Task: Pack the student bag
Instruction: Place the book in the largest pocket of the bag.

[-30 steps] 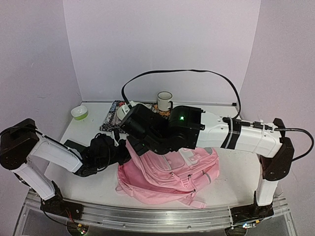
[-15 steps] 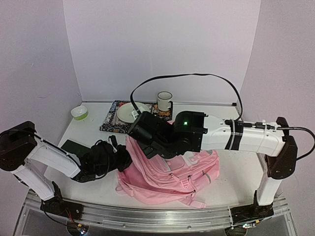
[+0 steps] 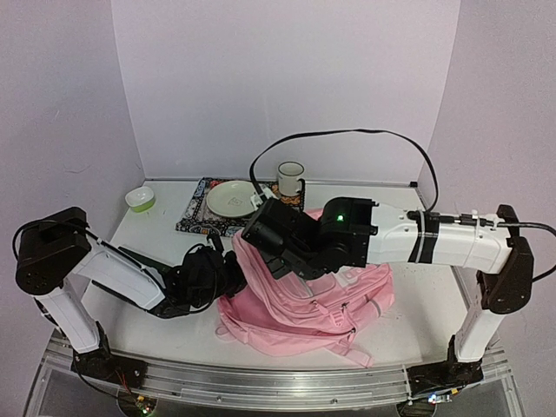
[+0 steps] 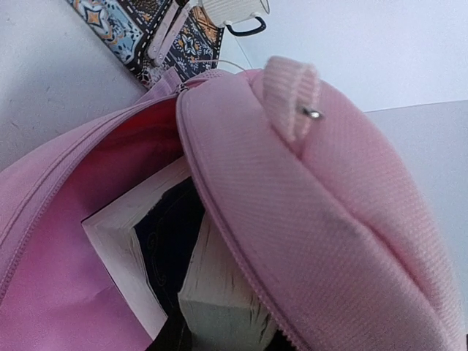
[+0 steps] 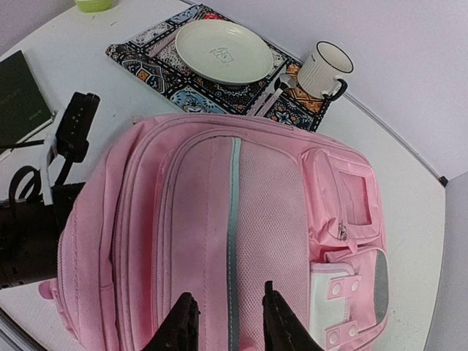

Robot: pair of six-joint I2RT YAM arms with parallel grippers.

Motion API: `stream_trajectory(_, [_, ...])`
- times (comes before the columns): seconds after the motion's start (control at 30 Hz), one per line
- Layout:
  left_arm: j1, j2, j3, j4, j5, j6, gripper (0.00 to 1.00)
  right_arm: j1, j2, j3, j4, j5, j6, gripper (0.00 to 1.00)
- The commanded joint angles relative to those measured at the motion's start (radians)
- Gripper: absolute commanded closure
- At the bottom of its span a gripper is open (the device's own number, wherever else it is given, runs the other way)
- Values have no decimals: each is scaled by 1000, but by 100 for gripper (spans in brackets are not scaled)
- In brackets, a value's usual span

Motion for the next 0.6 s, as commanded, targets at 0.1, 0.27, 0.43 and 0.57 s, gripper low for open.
stream_trajectory(0.1, [-1, -85, -35, 62, 7, 182, 46, -11, -67, -34, -3, 10, -7, 54])
stream_trajectory(0.27, [-2, -199, -100, -31, 19, 235, 34, -16, -75, -51, 6, -1, -17, 46])
stream_trajectory(0.43, [-1, -294, -154, -99, 35, 242, 36, -20, -73, -64, 12, -3, -15, 42])
stream_trajectory(0.57, [-1, -302, -167, -125, 81, 225, 46, -21, -67, -62, 15, -7, -13, 41])
